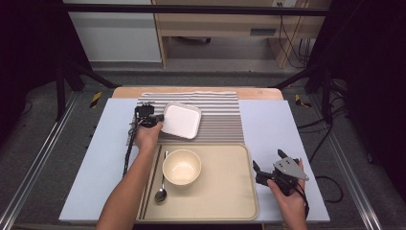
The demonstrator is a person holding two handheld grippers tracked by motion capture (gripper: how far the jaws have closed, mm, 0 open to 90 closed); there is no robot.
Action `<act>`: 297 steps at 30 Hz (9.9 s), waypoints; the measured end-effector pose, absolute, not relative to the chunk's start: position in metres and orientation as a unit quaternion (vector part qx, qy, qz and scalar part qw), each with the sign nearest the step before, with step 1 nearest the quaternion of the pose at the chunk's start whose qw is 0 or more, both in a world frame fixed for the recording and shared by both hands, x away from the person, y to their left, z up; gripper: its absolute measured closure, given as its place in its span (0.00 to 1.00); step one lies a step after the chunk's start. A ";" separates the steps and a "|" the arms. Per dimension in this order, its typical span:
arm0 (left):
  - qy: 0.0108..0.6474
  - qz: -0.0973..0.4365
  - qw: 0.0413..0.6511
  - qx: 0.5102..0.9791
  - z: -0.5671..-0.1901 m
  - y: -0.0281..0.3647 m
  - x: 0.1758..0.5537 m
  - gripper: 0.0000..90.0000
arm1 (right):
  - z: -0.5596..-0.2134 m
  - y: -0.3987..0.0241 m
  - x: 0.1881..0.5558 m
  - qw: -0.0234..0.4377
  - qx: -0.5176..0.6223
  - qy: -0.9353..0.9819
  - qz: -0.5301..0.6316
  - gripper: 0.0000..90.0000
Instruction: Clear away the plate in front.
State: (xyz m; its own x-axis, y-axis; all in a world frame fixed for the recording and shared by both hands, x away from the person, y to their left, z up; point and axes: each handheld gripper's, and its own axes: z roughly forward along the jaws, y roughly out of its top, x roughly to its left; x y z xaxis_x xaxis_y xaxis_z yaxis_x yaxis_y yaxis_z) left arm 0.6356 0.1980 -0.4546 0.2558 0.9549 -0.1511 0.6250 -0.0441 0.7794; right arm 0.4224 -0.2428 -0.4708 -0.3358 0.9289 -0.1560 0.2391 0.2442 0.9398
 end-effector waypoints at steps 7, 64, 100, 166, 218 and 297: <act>0.566 0.214 0.390 0.694 -0.450 0.198 0.634 0.99 | -0.471 -0.242 0.423 0.390 0.426 0.686 0.442 0.06; 0.446 0.173 0.534 0.698 -0.360 0.143 0.549 0.99 | -0.412 -0.190 0.419 0.360 0.396 0.655 0.533 0.21; 0.431 0.204 0.555 0.682 -0.364 0.091 0.500 0.99 | -0.401 -0.169 0.440 0.331 0.463 0.614 0.547 0.75; 0.453 0.417 0.472 0.630 -0.386 0.282 0.451 0.23 | -0.432 -0.221 0.425 0.195 0.590 0.664 0.417 0.99; 0.499 0.413 0.428 0.630 -0.426 0.310 0.455 0.25 | -0.478 -0.196 0.403 0.118 0.638 0.639 0.413 0.94; 0.433 0.339 0.511 0.661 -0.461 0.318 0.446 0.06 | -0.484 -0.277 0.426 0.457 0.425 0.633 0.458 0.11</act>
